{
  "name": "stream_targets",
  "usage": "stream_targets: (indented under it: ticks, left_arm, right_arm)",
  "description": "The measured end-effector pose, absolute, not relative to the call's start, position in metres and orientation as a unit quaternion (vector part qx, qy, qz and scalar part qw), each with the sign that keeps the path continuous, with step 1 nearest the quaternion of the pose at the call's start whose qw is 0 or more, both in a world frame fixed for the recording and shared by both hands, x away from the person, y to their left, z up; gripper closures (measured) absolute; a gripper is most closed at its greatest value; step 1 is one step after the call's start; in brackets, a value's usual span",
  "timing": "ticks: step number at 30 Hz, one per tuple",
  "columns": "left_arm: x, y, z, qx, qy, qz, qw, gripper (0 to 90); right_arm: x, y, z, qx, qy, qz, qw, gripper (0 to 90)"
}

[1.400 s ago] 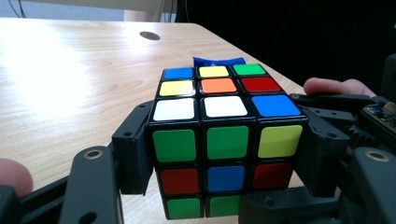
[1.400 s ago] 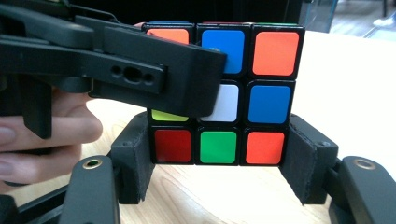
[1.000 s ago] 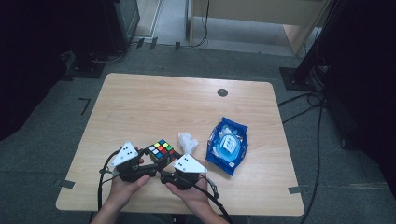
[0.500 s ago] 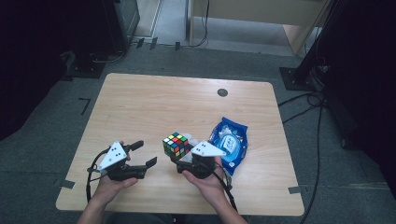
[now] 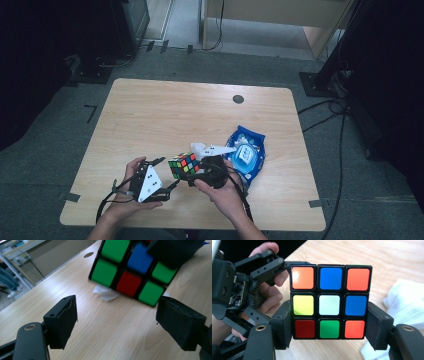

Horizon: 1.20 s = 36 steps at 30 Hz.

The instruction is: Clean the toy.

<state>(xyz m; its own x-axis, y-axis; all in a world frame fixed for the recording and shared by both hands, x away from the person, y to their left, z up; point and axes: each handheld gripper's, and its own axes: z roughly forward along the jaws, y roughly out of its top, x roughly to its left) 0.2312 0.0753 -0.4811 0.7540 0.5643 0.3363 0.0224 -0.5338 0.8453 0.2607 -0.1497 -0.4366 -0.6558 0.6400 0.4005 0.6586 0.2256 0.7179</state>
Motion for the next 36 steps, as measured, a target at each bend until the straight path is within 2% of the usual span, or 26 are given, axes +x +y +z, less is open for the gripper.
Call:
stream_targets:
  ticks: [11, 15, 18, 22, 24, 25, 27, 30, 31, 32, 33, 34, 36]
  left_arm:
    - [0.224, 0.064, -0.486, 0.825, 0.154, 0.302, 0.453, 33.3]
    - [0.224, 0.062, -0.486, 0.826, 0.163, 0.298, 0.449, 34.0]
    - [0.229, 0.066, -0.487, 0.83, 0.179, 0.29, 0.442, 34.0]
    - [0.241, 0.083, -0.486, 0.816, 0.233, 0.271, 0.455, 34.0]
    - [0.247, 0.094, -0.484, 0.802, 0.264, 0.26, 0.469, 34.0]
    - [0.248, 0.097, -0.483, 0.798, 0.271, 0.257, 0.473, 34.0]
    - [0.25, 0.103, -0.481, 0.789, 0.286, 0.252, 0.482, 34.0]
    - [0.25, 0.105, -0.481, 0.784, 0.295, 0.251, 0.485, 34.0]
    - [0.25, 0.105, -0.481, 0.784, 0.297, 0.25, 0.484, 34.0]
    - [0.25, 0.104, -0.481, 0.784, 0.297, 0.25, 0.484, 34.0]
    - [0.25, 0.103, -0.482, 0.785, 0.295, 0.249, 0.484, 34.0]
    - [0.25, 0.103, -0.482, 0.787, 0.294, 0.248, 0.483, 34.0]
    - [0.249, 0.101, -0.483, 0.788, 0.292, 0.245, 0.484, 34.0]
  right_arm:
    - [0.261, -0.139, -0.445, -0.42, -0.791, -0.443, 0.03, 34.5]
    - [0.263, -0.142, -0.446, -0.42, -0.787, -0.452, 0.031, 34.3]
    - [0.265, -0.149, -0.445, -0.417, -0.776, -0.472, 0.036, 33.4]
    - [0.271, -0.168, -0.442, -0.429, -0.731, -0.531, 0.024, 32.1]
    - [0.275, -0.173, -0.451, -0.447, -0.72, -0.531, -0.011, 33.3]
    - [0.278, -0.172, -0.46, -0.457, -0.725, -0.513, -0.048, 35.1]
    - [0.283, -0.168, -0.475, -0.471, -0.737, -0.477, -0.089, 40.6]
    - [0.287, -0.158, -0.495, -0.481, -0.751, -0.426, -0.151, 56.0]
    - [0.287, -0.153, -0.503, -0.473, -0.763, -0.401, -0.184, 67.0]
    - [0.287, -0.153, -0.503, -0.473, -0.763, -0.401, -0.184, 67.0]
    - [0.287, -0.151, -0.504, -0.47, -0.768, -0.389, -0.197, 71.7]
    - [0.287, -0.151, -0.505, -0.469, -0.77, -0.384, -0.201, 80.8]
    - [0.286, -0.155, -0.504, -0.469, -0.769, -0.384, -0.201, 89.6]
